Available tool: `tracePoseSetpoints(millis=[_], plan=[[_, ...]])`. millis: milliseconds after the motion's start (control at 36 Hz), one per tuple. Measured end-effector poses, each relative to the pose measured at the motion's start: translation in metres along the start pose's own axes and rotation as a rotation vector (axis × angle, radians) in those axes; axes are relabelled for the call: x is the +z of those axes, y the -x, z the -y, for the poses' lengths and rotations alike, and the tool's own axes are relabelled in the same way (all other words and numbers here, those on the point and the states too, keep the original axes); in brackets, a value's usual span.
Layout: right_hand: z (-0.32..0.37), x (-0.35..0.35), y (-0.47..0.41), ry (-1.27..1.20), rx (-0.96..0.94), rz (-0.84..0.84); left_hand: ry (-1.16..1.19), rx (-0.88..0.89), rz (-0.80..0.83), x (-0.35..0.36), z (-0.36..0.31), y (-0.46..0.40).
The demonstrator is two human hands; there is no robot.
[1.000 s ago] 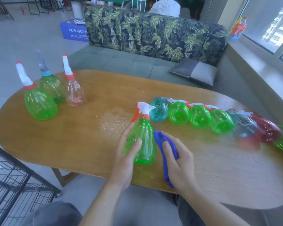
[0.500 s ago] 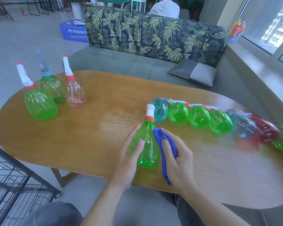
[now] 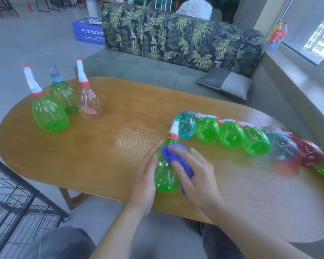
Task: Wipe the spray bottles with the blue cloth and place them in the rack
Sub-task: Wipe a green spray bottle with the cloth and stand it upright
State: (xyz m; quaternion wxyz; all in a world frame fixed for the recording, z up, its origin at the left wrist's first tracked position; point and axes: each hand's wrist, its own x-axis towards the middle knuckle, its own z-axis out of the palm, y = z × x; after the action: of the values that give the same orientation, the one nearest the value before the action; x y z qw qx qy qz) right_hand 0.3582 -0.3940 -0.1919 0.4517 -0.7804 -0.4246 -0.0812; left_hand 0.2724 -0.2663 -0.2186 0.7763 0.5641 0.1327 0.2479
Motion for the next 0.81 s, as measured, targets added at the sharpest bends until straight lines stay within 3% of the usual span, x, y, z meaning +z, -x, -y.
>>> tracePoseSetpoints(millis=[306, 389, 528, 583, 806], plan=[[-0.008, -0.024, 0.031, 0.414, -0.621, 0.181, -0.049, 0.005, 0.033, 0.002, -0.004, 0.004], [-0.006, -0.032, 0.020, 0.327, -0.510, 0.104, -0.041, 0.002, 0.029, 0.003, -0.002, 0.005], [0.000, -0.033, -0.017, 0.013, 0.008, -0.072, -0.068, -0.008, 0.017, 0.000, 0.004, 0.002], [0.001, -0.030, -0.027, -0.014, 0.115, -0.074, -0.062, -0.001, 0.033, 0.001, 0.005, 0.002], [0.000, -0.001, -0.007, -0.021, 0.028, -0.011, -0.013, -0.016, -0.007, 0.000, 0.002, -0.002]])
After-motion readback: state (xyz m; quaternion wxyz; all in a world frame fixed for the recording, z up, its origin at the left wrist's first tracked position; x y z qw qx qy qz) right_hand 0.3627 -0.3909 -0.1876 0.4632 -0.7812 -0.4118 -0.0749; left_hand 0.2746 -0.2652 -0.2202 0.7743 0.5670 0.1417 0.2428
